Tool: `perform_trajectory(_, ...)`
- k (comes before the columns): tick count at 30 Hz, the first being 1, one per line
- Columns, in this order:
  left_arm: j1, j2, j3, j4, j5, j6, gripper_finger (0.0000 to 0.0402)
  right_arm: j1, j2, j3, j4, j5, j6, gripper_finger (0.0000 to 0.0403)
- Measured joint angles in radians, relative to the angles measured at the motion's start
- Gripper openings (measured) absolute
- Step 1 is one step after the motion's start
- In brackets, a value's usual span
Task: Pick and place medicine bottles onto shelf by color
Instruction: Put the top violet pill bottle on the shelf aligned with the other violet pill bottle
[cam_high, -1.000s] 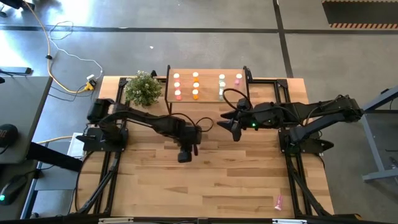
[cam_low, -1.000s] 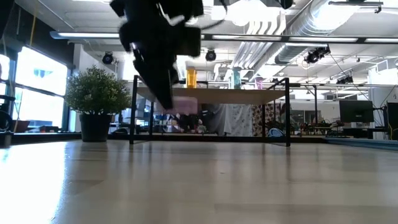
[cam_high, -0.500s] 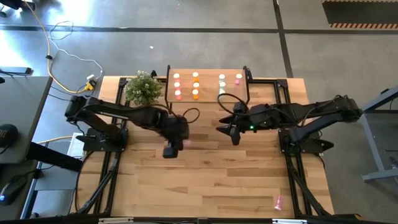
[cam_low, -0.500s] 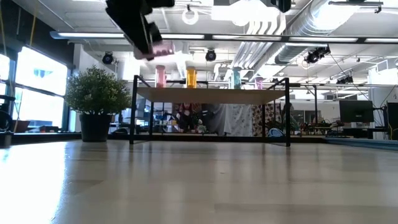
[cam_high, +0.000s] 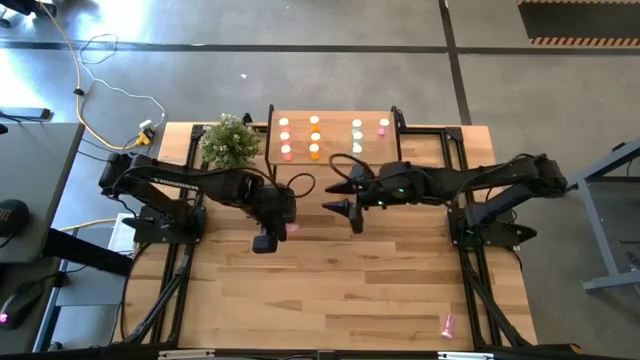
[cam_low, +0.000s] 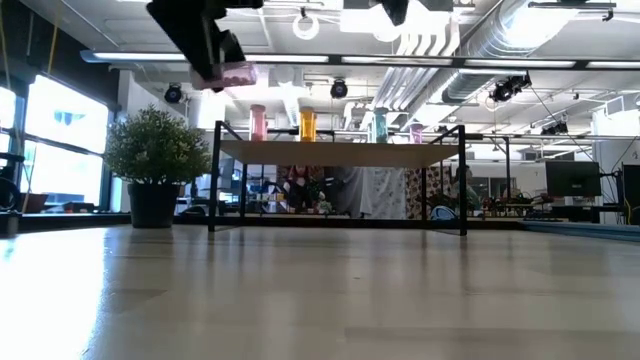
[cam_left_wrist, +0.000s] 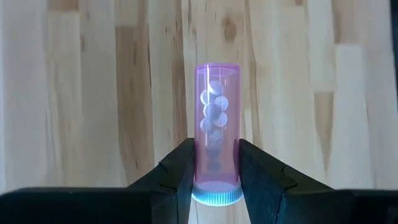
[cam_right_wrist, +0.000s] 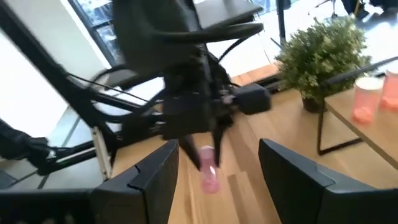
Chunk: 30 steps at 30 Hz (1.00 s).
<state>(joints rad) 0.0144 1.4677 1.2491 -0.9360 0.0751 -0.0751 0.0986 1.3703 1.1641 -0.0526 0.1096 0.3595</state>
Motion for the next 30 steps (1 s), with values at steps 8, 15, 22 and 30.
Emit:
perform_trajectory(8,-0.055,0.000,0.000,-0.048,-0.014,0.001,0.0099,-0.034,0.134,0.000,0.041,-0.136,0.071,0.0213)
perform_trajectory(15,-0.116,0.000,0.000,-0.051,-0.016,0.128,0.0099,-0.036,0.244,0.000,0.130,-0.291,0.178,0.0213)
perform_trajectory(22,-0.187,0.000,0.000,-0.045,-0.176,0.370,0.0099,-0.042,0.354,0.000,0.314,-0.427,0.403,0.0213)
perform_trajectory(30,-0.251,0.000,0.000,-0.032,-0.396,0.540,0.0099,-0.042,0.402,0.000,0.375,-0.478,0.583,0.0213)
